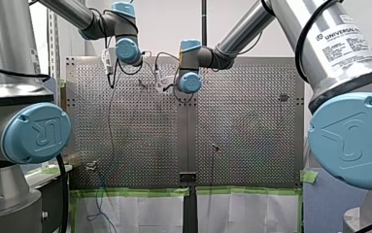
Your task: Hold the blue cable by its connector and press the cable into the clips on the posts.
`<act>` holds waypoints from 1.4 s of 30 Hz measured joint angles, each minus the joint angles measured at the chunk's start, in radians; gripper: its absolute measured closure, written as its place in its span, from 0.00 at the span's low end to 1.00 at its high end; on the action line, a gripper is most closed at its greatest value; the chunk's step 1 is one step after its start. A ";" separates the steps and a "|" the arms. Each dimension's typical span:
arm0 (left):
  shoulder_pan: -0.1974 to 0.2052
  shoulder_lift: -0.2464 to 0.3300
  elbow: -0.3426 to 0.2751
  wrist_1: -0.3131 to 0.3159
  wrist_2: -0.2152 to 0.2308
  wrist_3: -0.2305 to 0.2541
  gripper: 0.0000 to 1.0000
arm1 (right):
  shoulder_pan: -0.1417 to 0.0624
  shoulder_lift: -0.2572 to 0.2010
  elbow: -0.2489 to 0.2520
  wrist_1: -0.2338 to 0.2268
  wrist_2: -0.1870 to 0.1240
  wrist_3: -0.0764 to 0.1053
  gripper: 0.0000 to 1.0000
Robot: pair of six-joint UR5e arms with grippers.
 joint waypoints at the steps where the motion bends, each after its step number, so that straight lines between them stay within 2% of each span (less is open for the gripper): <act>1: 0.001 0.009 0.011 -0.010 -0.005 -0.011 1.00 | 0.000 0.000 -0.002 0.002 -0.001 0.001 1.00; 7: 0.011 0.023 0.058 -0.057 -0.023 -0.057 1.00 | -0.003 0.000 -0.019 0.013 -0.005 0.006 1.00; 14: 0.028 -0.007 0.104 -0.110 -0.024 -0.087 1.00 | -0.005 0.000 -0.038 0.027 -0.009 0.009 1.00; 23: 0.042 -0.067 0.112 -0.182 -0.026 -0.119 1.00 | -0.006 0.001 -0.056 0.035 -0.019 0.010 1.00; 28: 0.062 -0.079 0.112 -0.229 -0.030 -0.139 1.00 | -0.009 0.001 -0.065 0.038 -0.026 0.020 1.00; 33: 0.078 -0.101 0.111 -0.275 -0.029 -0.142 1.00 | -0.017 0.001 -0.070 0.039 -0.035 0.038 1.00; 37: 0.084 -0.111 0.111 -0.305 -0.022 -0.134 1.00 | -0.024 0.002 -0.075 0.040 -0.041 0.044 1.00; 42: 0.085 -0.133 0.111 -0.314 0.000 -0.126 1.00 | -0.032 0.004 -0.082 0.040 -0.047 0.050 1.00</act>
